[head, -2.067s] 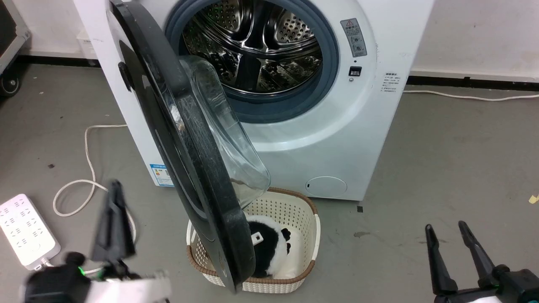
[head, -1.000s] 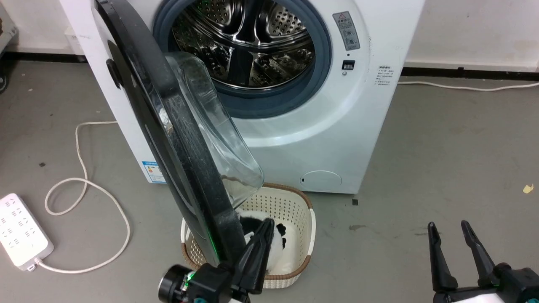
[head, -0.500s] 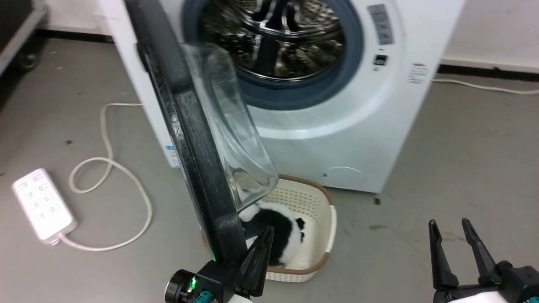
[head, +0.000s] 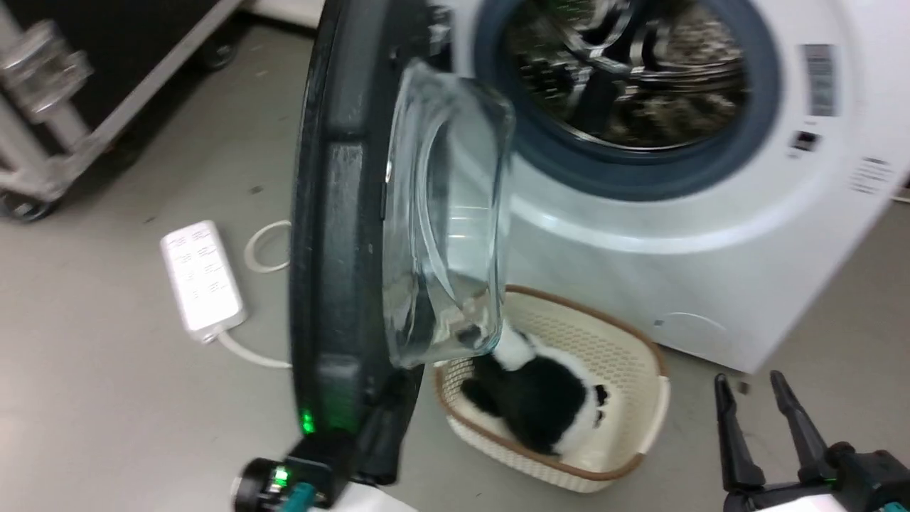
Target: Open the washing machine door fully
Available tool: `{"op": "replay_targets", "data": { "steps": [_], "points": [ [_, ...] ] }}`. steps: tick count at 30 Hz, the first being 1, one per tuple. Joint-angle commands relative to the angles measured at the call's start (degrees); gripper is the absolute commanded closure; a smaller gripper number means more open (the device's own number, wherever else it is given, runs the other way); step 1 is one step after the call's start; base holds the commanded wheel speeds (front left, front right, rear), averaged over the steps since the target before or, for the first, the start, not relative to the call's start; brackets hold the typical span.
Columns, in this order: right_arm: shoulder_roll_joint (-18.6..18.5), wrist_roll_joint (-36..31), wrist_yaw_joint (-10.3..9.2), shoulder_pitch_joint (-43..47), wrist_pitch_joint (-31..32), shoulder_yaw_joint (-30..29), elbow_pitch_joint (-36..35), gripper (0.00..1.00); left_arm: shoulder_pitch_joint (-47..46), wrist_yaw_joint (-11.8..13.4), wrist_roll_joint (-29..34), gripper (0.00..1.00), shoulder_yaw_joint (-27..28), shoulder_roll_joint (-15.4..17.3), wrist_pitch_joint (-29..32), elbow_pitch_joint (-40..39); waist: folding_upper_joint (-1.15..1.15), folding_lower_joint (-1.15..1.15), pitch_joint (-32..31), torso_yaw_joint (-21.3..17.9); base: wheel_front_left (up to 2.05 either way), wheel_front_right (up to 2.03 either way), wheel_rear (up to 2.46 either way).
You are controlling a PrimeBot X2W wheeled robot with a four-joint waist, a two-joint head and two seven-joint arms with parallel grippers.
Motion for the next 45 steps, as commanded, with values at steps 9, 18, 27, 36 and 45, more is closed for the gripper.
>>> {"op": "replay_targets", "data": {
  "steps": [9,18,27,36,45],
  "points": [
    [0.21,-3.35,0.05,-1.79,-0.25,1.77,-0.74,0.00,-2.35,3.34,-1.45,1.00,6.99,4.14,0.84,-1.28,0.00,0.00,6.35,5.13,0.00,0.00,0.00],
    [-1.81,-5.12,0.05,-4.30,0.39,0.08,-2.03,0.00,-5.60,4.57,-6.98,1.00,19.25,11.01,0.60,-2.37,0.00,0.00,14.13,2.42,0.00,0.00,0.00],
    [-3.98,-4.91,0.05,-6.53,0.84,-0.44,-3.32,0.00,-9.95,3.78,-13.67,1.00,29.77,16.54,-0.36,3.41,0.00,0.00,17.99,0.24,0.00,0.00,0.00],
    [-4.10,-4.42,0.05,-6.48,0.83,-0.61,-3.01,0.00,-13.17,1.94,-14.45,1.00,32.58,20.20,-2.28,11.53,0.00,0.00,18.49,-0.73,0.00,0.00,0.00],
    [-3.68,-5.24,0.05,-5.68,0.40,-1.77,-1.82,0.00,-12.87,-1.19,-10.51,1.00,31.52,18.01,-3.83,6.72,0.00,0.00,14.09,-1.02,0.00,0.00,0.00]
  ]
}}
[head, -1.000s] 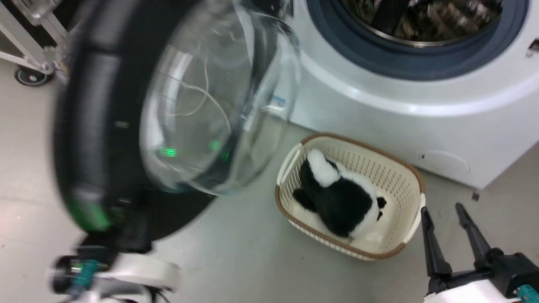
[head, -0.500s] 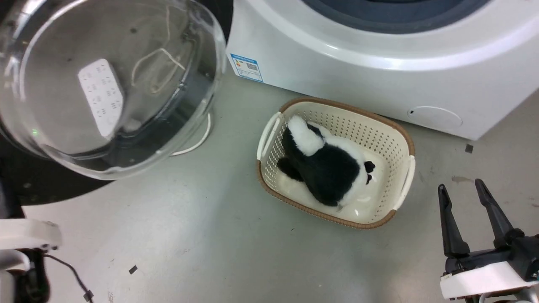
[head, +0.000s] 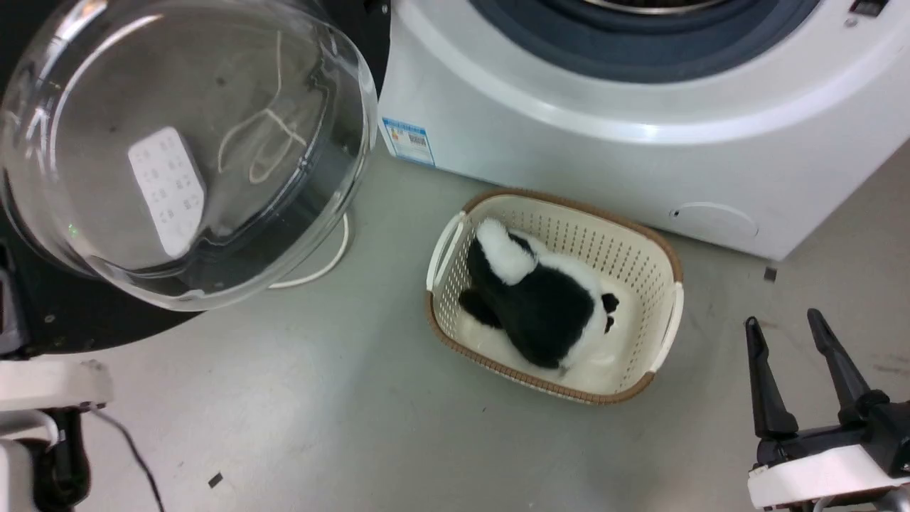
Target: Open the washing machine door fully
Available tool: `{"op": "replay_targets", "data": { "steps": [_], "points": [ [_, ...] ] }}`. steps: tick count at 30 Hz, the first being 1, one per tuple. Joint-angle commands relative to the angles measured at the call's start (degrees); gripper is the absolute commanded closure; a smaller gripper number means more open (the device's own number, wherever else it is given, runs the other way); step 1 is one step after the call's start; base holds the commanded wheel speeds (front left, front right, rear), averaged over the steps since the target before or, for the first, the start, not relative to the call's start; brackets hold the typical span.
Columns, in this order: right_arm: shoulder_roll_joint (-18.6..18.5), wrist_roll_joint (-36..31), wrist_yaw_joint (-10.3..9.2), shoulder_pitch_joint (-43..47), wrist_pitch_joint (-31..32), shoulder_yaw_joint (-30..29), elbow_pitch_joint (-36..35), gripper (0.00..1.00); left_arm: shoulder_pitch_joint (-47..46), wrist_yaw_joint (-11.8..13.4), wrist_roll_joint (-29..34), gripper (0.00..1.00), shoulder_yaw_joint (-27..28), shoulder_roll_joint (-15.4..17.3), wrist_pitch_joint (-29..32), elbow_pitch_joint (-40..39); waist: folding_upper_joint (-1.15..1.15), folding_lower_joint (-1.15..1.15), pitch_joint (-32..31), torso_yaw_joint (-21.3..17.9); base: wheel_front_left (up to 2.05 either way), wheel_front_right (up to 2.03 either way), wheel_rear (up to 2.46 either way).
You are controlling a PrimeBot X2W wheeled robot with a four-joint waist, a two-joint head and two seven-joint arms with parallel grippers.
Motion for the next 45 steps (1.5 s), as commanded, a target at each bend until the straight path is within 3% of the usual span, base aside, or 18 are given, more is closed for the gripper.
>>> {"op": "replay_targets", "data": {
  "steps": [1,5,8,17,18,19,30,36,45],
  "points": [
    [0.41,-0.15,0.05,0.43,-0.34,-0.21,0.15,0.00,0.12,-0.51,0.70,1.00,-0.03,-0.48,-0.28,-1.21,0.00,0.00,-1.90,-0.08,0.00,0.00,0.00],
    [1.53,-0.48,0.05,0.81,-0.62,-0.66,0.94,0.00,2.35,-1.83,3.22,1.00,-1.88,-3.03,-0.30,-7.23,0.00,0.00,-5.72,-0.88,0.00,0.00,0.00],
    [2.31,-0.66,0.05,0.96,-0.75,-0.80,1.60,0.00,5.21,-4.57,4.09,1.00,-5.38,-3.86,-0.29,-10.60,0.00,0.00,-8.64,-2.44,0.00,0.00,0.00],
    [3.61,-1.07,0.05,3.39,-0.89,-1.98,3.03,0.00,12.99,-5.01,5.05,1.00,-12.29,-8.45,0.64,-14.45,0.00,0.00,-14.71,-8.69,0.00,0.00,0.00],
    [3.67,-1.14,0.05,3.70,-0.90,-1.65,3.11,0.00,13.45,-4.88,5.46,0.58,-13.01,-8.84,0.61,-13.83,0.00,0.00,-15.25,-9.50,0.00,0.00,0.00],
    [3.72,-1.18,0.05,4.05,-0.90,-1.43,3.09,0.00,13.81,-4.63,5.96,0.01,-13.65,-9.27,0.55,-13.22,0.00,0.00,-15.60,-10.12,0.00,0.00,0.00],
    [3.93,0.27,0.05,5.86,-0.91,0.98,3.04,0.00,17.46,-1.34,11.30,0.00,-18.28,-12.77,-0.14,-7.11,0.00,0.00,-18.35,-15.69,0.00,0.00,0.00],
    [3.94,1.06,0.05,6.32,-0.91,1.26,3.20,0.00,18.05,-0.25,12.76,0.00,-19.36,-14.16,-0.27,-3.55,0.00,0.00,-18.42,-16.88,0.00,0.00,0.00],
    [3.94,1.48,0.05,6.18,-0.92,1.46,3.52,0.00,18.30,0.79,14.06,0.00,-20.05,-15.18,-0.30,-4.20,0.00,0.00,-18.49,-17.62,0.00,0.00,0.00]
  ]
}}
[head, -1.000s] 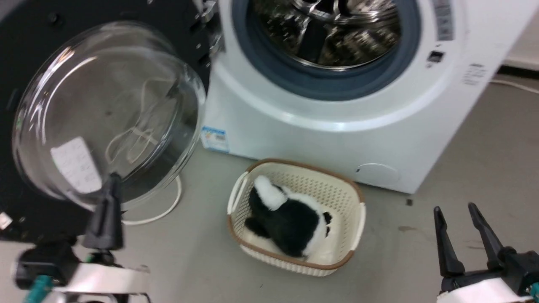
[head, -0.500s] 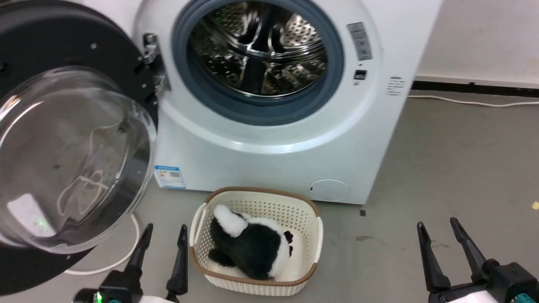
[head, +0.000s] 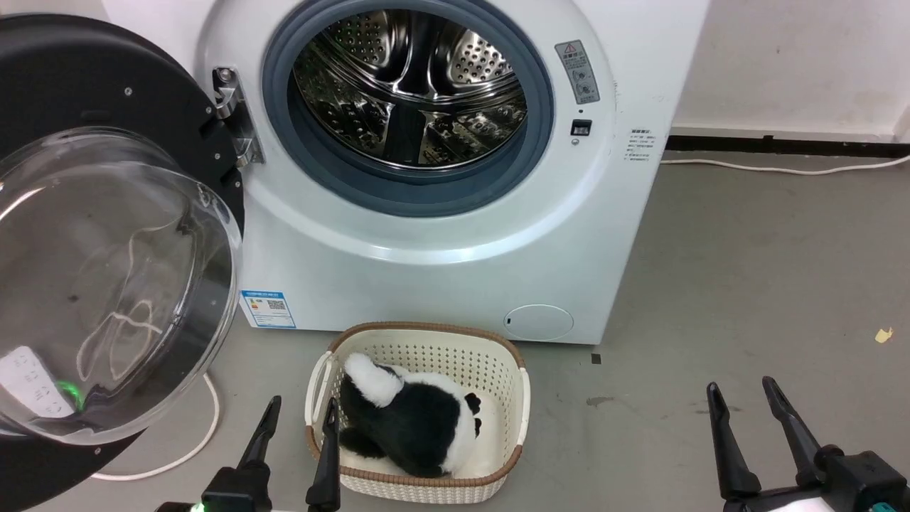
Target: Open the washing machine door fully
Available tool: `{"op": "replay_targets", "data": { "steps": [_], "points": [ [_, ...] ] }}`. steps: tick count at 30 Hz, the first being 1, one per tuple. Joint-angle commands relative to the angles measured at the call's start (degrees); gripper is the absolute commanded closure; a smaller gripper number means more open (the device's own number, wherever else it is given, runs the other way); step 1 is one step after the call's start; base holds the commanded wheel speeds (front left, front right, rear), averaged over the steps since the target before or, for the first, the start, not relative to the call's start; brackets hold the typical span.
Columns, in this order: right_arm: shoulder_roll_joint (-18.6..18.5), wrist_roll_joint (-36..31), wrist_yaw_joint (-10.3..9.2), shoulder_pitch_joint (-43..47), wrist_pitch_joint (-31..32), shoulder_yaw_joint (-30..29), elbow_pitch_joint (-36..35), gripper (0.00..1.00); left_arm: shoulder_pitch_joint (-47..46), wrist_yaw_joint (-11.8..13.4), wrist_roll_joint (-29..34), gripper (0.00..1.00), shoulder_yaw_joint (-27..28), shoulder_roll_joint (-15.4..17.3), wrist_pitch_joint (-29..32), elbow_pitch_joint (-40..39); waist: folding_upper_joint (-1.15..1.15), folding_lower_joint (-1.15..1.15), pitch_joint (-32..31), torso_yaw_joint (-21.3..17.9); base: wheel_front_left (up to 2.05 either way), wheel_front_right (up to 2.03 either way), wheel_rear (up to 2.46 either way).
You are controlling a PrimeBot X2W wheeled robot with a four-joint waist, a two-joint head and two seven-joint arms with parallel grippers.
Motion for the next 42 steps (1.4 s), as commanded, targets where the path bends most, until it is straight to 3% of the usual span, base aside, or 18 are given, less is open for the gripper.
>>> {"op": "replay_targets", "data": {
  "steps": [1,5,6,42],
  "points": [
    [0.27,0.32,0.05,0.26,-0.26,0.11,0.02,0.00,1.01,0.36,0.11,0.00,0.01,-0.07,-0.30,-0.35,0.00,0.00,-0.04,-0.07,0.00,0.00,0.00],
    [0.28,0.48,0.05,0.30,-0.26,0.02,0.02,0.00,1.22,-0.10,-1.04,0.00,0.03,-0.62,-0.31,-0.41,0.00,0.00,-0.10,-0.04,0.00,0.00,0.00],
    [0.00,0.32,0.00,-0.01,0.02,0.02,0.00,1.00,0.36,-0.18,-1.02,1.00,0.13,-0.52,0.03,-0.29,0.00,0.00,-0.10,-0.06,0.00,0.00,0.00],
    [0.06,-1.40,0.01,-1.37,3.68,0.59,-0.68,1.00,-0.93,-1.17,1.46,1.00,2.46,-1.32,3.70,-1.36,0.00,0.00,0.08,-0.24,0.00,0.00,0.00]
  ]
}}
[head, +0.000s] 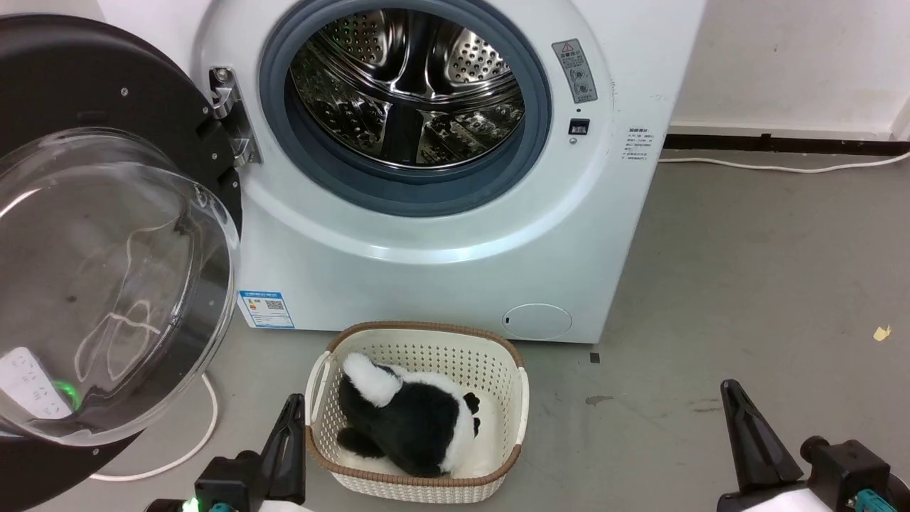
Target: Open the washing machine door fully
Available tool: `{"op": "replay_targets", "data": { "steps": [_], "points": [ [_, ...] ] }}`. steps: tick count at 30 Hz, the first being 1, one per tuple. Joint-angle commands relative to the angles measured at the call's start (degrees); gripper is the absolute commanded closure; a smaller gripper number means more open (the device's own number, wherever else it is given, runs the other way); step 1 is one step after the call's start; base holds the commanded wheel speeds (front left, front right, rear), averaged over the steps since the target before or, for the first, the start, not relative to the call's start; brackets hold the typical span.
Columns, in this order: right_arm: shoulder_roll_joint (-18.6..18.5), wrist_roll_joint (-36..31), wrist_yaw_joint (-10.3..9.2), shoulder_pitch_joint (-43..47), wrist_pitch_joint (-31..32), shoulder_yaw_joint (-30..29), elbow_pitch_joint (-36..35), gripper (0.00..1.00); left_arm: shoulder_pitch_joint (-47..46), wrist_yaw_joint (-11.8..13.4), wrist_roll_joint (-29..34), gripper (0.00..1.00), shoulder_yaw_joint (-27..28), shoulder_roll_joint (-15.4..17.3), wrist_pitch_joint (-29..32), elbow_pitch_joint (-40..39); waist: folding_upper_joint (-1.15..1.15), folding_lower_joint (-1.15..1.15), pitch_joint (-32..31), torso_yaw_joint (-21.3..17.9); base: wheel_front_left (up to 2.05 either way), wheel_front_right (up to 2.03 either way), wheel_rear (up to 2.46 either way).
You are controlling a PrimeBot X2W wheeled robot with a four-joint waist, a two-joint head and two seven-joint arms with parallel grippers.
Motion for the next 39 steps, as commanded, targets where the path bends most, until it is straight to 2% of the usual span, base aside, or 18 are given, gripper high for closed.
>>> {"op": "replay_targets", "data": {
  "steps": [1,39],
  "points": [
    [0.07,-0.27,0.01,-0.88,0.18,0.02,-0.40,1.00,-0.83,-0.35,0.56,1.00,0.17,-0.40,0.22,-0.36,0.00,0.00,0.00,0.00,0.00,0.00,0.00],
    [0.16,-2.38,0.03,-2.53,4.64,0.71,-1.24,1.00,-2.38,-1.57,3.66,1.00,2.89,-1.42,4.65,-1.70,0.00,0.00,0.23,-0.21,0.00,0.00,0.00]
  ]
}}
